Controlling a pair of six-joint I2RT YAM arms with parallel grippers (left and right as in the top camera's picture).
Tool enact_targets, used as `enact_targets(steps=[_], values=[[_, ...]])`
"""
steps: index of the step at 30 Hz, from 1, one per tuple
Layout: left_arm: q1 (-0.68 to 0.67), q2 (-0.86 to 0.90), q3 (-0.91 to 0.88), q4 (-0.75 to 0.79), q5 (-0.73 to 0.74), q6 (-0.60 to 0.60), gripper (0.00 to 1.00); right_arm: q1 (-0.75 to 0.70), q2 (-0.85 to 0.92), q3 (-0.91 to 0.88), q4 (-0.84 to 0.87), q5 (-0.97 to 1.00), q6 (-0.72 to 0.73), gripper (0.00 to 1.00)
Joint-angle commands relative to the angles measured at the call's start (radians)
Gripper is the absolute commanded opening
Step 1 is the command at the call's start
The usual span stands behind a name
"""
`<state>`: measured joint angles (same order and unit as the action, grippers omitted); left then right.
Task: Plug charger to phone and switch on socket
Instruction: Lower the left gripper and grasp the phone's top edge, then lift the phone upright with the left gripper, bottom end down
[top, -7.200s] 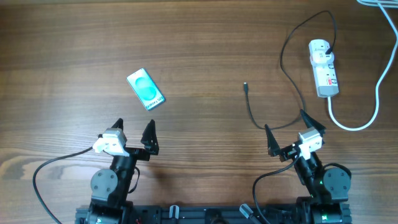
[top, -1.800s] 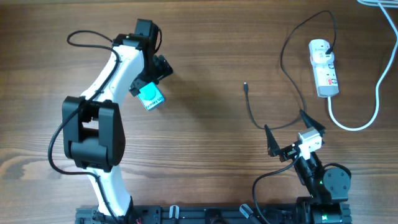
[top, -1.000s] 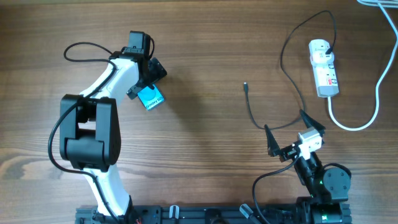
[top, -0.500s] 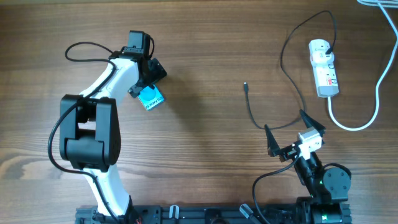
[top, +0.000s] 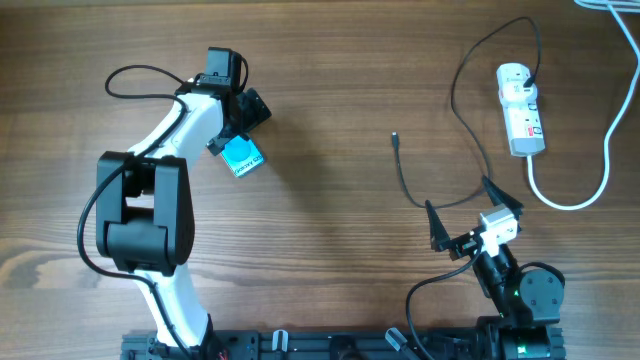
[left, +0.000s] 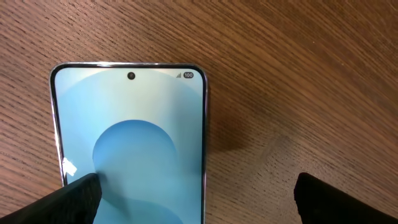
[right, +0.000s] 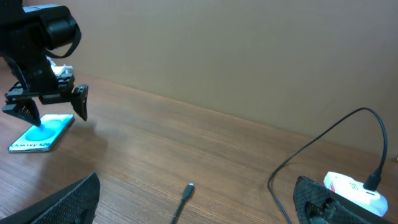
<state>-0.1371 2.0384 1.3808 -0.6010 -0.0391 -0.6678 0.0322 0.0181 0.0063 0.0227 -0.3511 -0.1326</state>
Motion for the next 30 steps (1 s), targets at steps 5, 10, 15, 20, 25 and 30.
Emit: enact_targets(steps=[5, 10, 15, 20, 25, 30], values=[[-0.002, 0.086, -0.043, -0.008, 0.046, -0.010, 1.00, 0.004, -0.007, -0.001, 0.006, -0.008, 0.002, 1.00], [-0.002, 0.086, -0.043, -0.010, 0.046, -0.010, 1.00, 0.004, -0.007, -0.001, 0.006, -0.008, 0.002, 1.00], [-0.002, 0.086, -0.043, -0.012, 0.046, -0.010, 1.00, 0.004, -0.007, -0.001, 0.006, -0.008, 0.002, 1.00], [-0.002, 0.086, -0.043, -0.013, 0.046, -0.010, 1.00, 0.004, -0.007, -0.001, 0.006, -0.008, 0.002, 1.00], [-0.003, 0.086, -0.049, -0.015, 0.046, -0.010, 0.86, 0.004, -0.007, -0.001, 0.006, -0.008, 0.002, 0.99], [-0.005, 0.086, -0.074, -0.019, 0.047, -0.010, 0.84, 0.004, -0.007, -0.001, 0.006, -0.008, 0.002, 1.00]])
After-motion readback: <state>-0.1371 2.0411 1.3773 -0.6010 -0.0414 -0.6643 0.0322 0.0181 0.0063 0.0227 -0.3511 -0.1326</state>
